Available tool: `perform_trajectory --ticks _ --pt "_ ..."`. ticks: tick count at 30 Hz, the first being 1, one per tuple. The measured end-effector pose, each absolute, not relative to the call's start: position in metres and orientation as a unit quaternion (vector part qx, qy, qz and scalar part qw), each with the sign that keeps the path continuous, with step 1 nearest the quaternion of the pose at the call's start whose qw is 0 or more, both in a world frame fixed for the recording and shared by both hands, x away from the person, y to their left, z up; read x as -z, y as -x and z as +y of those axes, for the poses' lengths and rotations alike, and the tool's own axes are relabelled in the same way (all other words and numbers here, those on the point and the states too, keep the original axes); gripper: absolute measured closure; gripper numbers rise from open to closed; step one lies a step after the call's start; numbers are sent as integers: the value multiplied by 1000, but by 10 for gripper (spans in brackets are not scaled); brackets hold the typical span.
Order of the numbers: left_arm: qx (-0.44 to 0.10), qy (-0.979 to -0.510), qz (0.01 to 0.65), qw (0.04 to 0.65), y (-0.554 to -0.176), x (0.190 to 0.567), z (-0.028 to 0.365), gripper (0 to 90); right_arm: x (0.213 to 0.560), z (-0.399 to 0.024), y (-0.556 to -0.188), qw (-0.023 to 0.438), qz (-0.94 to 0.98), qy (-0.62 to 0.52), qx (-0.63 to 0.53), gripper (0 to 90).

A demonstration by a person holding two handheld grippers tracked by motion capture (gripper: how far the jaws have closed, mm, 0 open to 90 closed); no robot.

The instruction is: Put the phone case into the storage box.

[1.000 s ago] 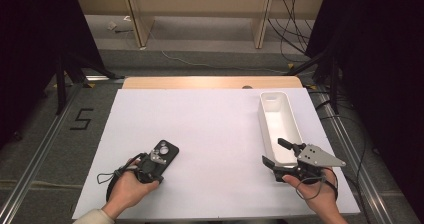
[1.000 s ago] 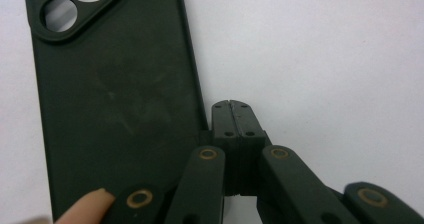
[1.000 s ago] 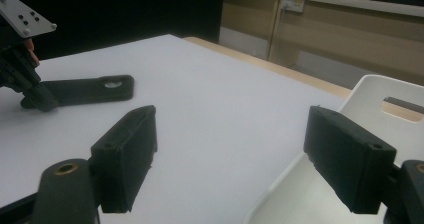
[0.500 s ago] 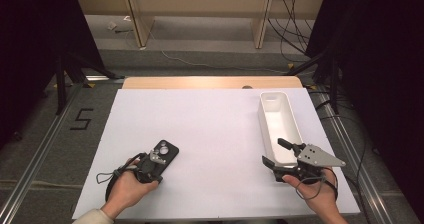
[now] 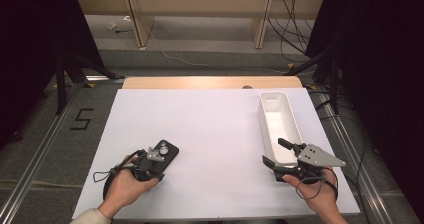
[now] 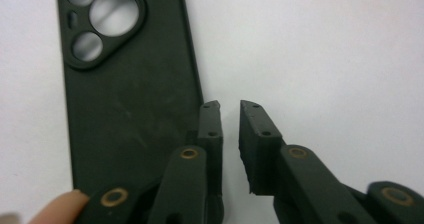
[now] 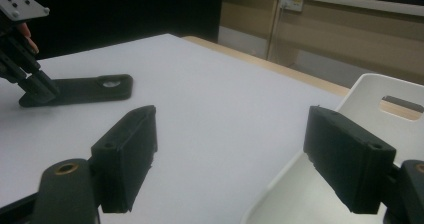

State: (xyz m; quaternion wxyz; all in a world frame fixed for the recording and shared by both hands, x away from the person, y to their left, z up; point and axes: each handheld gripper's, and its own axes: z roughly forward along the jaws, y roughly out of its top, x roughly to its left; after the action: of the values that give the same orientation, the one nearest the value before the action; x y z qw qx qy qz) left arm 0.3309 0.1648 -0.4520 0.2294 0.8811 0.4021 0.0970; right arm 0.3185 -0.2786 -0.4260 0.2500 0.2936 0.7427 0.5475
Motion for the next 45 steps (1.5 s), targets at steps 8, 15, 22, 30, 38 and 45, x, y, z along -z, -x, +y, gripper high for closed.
perform_trajectory --ticks 8,15,22,30,38,45 --pt "-151 -871 393 252 -340 444 167 461 426 -279 -319 251 742 -294 -548 225" --pt "-149 -876 391 240 -353 446 162 135 427 -278 -319 248 742 -296 -548 225" --pt "-137 -871 413 226 -367 452 163 0 427 -279 -320 248 741 -297 -548 225" --pt "-128 -865 431 222 -389 458 161 12 426 -278 -319 249 740 -297 -549 225" --pt "-129 -865 435 213 -403 462 154 16 426 -279 -319 249 740 -296 -549 225" --pt "-133 -865 437 205 -413 465 149 16 426 -279 -319 249 740 -297 -550 225"
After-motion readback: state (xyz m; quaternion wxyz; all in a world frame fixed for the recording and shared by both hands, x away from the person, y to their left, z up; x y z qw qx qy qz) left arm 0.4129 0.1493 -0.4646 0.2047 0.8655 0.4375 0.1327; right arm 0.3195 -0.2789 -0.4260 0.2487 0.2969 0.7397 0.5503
